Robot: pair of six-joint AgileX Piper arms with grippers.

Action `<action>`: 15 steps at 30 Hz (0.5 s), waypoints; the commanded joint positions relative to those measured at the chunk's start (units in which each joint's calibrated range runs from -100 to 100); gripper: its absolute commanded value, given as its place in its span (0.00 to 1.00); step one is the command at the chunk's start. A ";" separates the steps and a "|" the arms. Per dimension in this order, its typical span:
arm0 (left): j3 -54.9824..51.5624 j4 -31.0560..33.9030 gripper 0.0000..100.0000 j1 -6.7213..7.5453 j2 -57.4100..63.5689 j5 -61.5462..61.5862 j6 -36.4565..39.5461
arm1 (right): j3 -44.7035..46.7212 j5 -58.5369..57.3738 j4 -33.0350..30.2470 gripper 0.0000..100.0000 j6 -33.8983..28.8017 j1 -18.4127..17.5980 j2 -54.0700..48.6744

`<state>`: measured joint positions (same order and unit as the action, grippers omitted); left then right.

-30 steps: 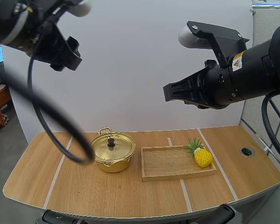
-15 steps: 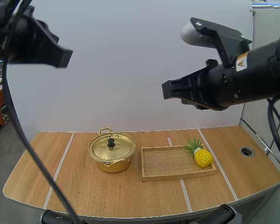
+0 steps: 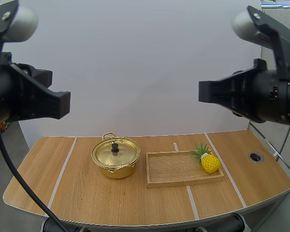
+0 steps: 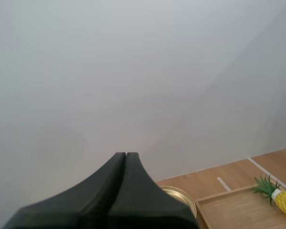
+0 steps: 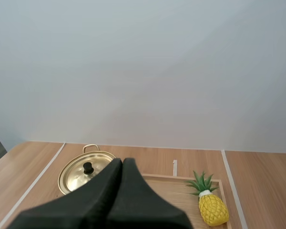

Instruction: Open the pot, put the grape inside, and close it

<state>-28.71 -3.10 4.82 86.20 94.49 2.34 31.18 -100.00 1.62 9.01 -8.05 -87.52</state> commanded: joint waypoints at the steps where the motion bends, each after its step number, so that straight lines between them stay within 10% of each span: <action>1: -6.45 -0.54 0.00 -1.30 6.95 -12.19 4.97 | -0.02 0.35 0.23 0.00 -1.25 3.21 -7.03; 15: -23.70 -0.23 0.00 -1.96 13.80 -23.93 5.32 | 17.42 22.21 -0.95 0.00 -1.25 4.99 -12.48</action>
<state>-44.35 -3.20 2.97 99.57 79.35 6.99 36.98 -89.30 1.73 7.85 -3.40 -99.83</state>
